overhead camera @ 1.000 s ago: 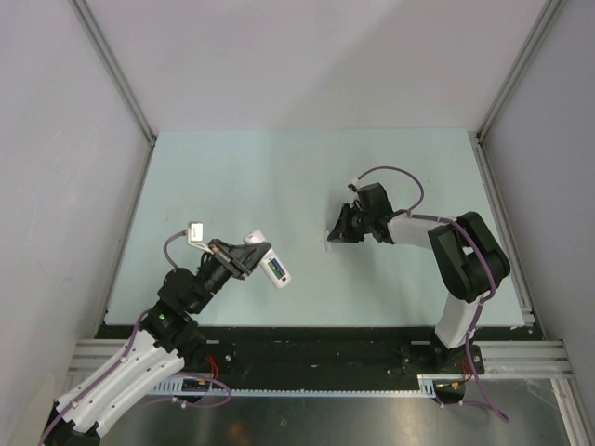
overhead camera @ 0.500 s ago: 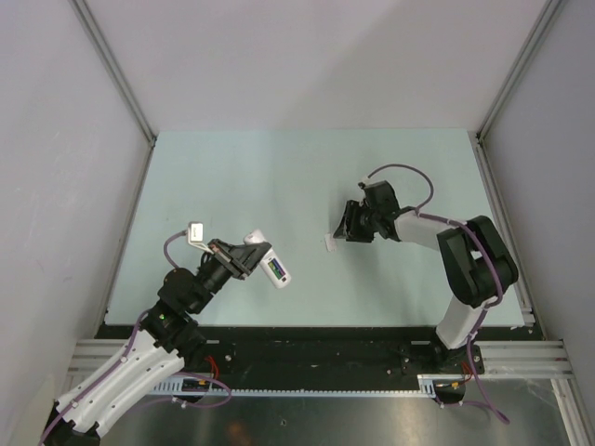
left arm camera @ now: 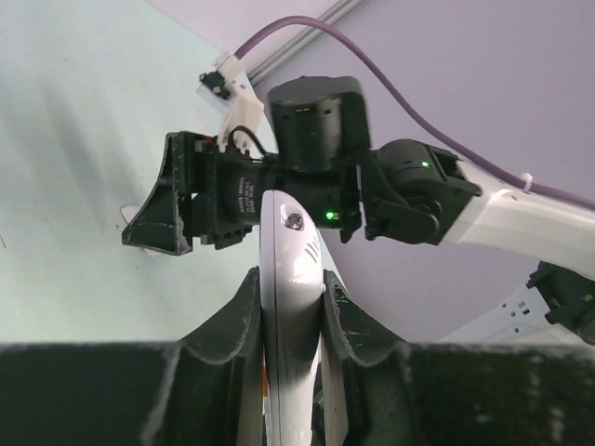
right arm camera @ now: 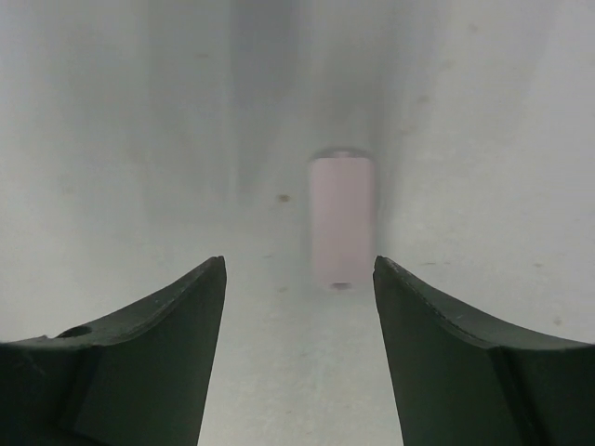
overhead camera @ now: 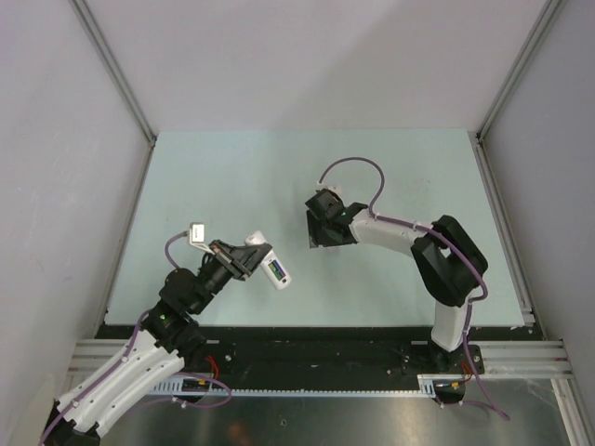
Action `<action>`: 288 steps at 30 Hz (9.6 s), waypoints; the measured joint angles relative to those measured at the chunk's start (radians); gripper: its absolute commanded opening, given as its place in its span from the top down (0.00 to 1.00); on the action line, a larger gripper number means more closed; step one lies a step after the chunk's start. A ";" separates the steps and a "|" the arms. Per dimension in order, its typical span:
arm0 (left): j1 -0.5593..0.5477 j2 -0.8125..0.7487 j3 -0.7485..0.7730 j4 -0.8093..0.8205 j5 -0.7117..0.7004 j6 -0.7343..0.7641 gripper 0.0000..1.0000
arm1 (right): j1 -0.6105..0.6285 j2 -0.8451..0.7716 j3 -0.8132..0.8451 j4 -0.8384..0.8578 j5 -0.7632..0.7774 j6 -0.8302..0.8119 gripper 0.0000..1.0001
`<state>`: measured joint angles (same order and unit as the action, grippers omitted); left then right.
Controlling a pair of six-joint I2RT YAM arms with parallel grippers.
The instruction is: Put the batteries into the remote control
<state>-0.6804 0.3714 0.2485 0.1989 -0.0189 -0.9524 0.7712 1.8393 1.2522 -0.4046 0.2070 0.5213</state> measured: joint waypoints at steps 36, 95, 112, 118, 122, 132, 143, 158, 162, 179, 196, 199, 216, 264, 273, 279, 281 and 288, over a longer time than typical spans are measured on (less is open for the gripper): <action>0.000 -0.012 -0.008 0.001 0.026 0.000 1.00 | -0.016 0.121 0.064 -0.060 0.082 -0.079 0.55; 0.042 0.515 0.192 0.179 0.006 -0.009 1.00 | 0.436 -0.659 0.057 -0.464 0.135 -0.195 1.00; 0.040 0.570 0.143 0.447 0.104 -0.040 1.00 | 0.397 -0.507 0.061 -0.316 0.098 -0.227 1.00; 0.024 0.539 0.116 0.474 0.100 -0.020 1.00 | 0.396 -0.474 0.102 -0.308 0.082 -0.236 1.00; 0.019 0.517 0.099 0.480 0.097 -0.005 1.00 | 0.396 -0.455 0.132 -0.309 0.072 -0.243 1.00; 0.004 0.488 0.090 0.481 0.075 0.029 1.00 | 0.391 -0.424 0.215 -0.340 0.047 -0.251 1.00; 0.001 0.492 0.078 0.489 0.068 -0.071 1.00 | 0.368 -0.376 0.278 -0.419 0.010 -0.252 1.00; 0.010 0.591 0.056 0.517 0.113 -0.329 1.00 | 0.315 -0.376 0.370 -0.575 -0.034 -0.252 1.00; 0.009 0.588 0.051 0.536 0.112 -0.333 1.00 | 0.292 -0.375 0.370 -0.596 -0.067 -0.252 1.00; -0.031 0.584 0.031 0.570 0.080 -0.295 1.00 | 0.296 -0.274 0.431 -0.681 -0.137 -0.254 1.00; -0.063 0.563 0.026 0.570 0.026 -0.199 1.00 | 0.296 -0.240 0.465 -0.712 -0.141 -0.254 1.00; -0.064 0.562 0.026 0.570 0.025 -0.197 1.00 | 0.296 -0.238 0.470 -0.715 -0.138 -0.254 1.00; -0.068 0.555 0.024 0.569 0.022 -0.189 1.00 | 0.296 -0.212 0.491 -0.722 -0.133 -0.254 1.00; -0.068 0.546 0.017 0.548 0.001 -0.181 1.00 | 0.290 -0.162 0.515 -0.721 -0.106 -0.236 0.98; -0.069 0.542 0.013 0.551 0.006 -0.183 1.00 | 0.273 -0.162 0.516 -0.721 -0.079 -0.235 0.91; -0.070 0.542 0.013 0.565 0.006 -0.187 1.00 | 0.270 -0.162 0.546 -0.731 -0.056 -0.225 0.63; -0.071 0.542 0.013 0.574 0.007 -0.191 1.00 | 0.266 -0.162 0.565 -0.731 -0.047 -0.219 0.60; -0.064 0.544 0.013 0.586 0.031 -0.220 1.00 | 0.195 -0.271 0.467 -0.669 -0.081 -0.187 0.37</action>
<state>-0.7441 0.9157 0.2615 0.7849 0.0120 -1.1728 0.9657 1.5681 1.7195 -1.0737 0.1261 0.3340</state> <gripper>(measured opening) 0.253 0.520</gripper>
